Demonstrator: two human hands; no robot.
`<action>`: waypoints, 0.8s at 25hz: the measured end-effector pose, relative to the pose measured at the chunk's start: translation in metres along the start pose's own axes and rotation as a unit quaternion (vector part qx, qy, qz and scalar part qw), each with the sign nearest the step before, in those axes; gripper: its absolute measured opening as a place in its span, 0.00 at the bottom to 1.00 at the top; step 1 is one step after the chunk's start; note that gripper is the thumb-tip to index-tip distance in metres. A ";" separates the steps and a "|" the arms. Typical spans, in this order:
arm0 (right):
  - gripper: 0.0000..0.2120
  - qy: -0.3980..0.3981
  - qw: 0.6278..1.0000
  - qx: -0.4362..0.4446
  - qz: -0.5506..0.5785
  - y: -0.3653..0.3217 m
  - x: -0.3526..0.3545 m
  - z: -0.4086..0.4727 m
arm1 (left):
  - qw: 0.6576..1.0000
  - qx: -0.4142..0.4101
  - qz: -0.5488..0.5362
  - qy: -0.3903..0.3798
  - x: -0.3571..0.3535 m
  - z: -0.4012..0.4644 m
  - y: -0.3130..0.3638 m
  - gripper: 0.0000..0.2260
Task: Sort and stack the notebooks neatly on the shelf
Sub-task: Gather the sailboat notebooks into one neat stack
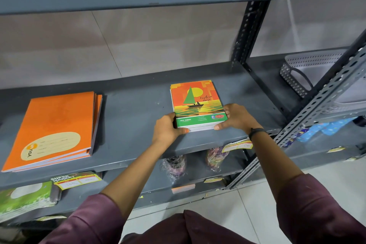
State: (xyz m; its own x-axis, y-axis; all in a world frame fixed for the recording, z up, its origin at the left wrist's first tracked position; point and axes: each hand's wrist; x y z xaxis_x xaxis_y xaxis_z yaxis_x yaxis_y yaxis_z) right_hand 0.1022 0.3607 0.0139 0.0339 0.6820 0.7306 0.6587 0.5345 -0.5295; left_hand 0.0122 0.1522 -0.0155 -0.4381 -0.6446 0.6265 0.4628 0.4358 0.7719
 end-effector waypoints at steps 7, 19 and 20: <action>0.28 -0.090 0.986 0.020 0.136 0.004 -0.002 -0.010 | 0.932 0.076 -0.354 0.030 -0.003 -0.003 0.004 0.17; 0.14 0.221 0.944 0.080 0.230 -0.052 -0.023 -0.017 | 0.947 0.021 -0.224 0.228 0.037 -0.008 -0.009 0.08; 0.13 0.203 0.946 0.089 0.236 -0.066 -0.032 -0.015 | 0.949 -0.002 -0.213 0.234 0.050 -0.011 -0.013 0.09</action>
State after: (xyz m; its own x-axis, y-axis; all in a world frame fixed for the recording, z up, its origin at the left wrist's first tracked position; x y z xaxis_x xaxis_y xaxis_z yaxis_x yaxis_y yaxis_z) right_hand 0.0692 0.2963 0.0318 0.6024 0.6364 0.4817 0.3631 0.3190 -0.8755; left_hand -0.0071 0.1074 0.0048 -0.1963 -0.9704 0.1407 0.3244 0.0711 0.9433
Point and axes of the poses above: each hand's wrist, its own z-axis towards the middle knuckle, its own x-axis out of the back of the hand, y = z × x, and after that the axes turned 15 degrees about -x, right-handed
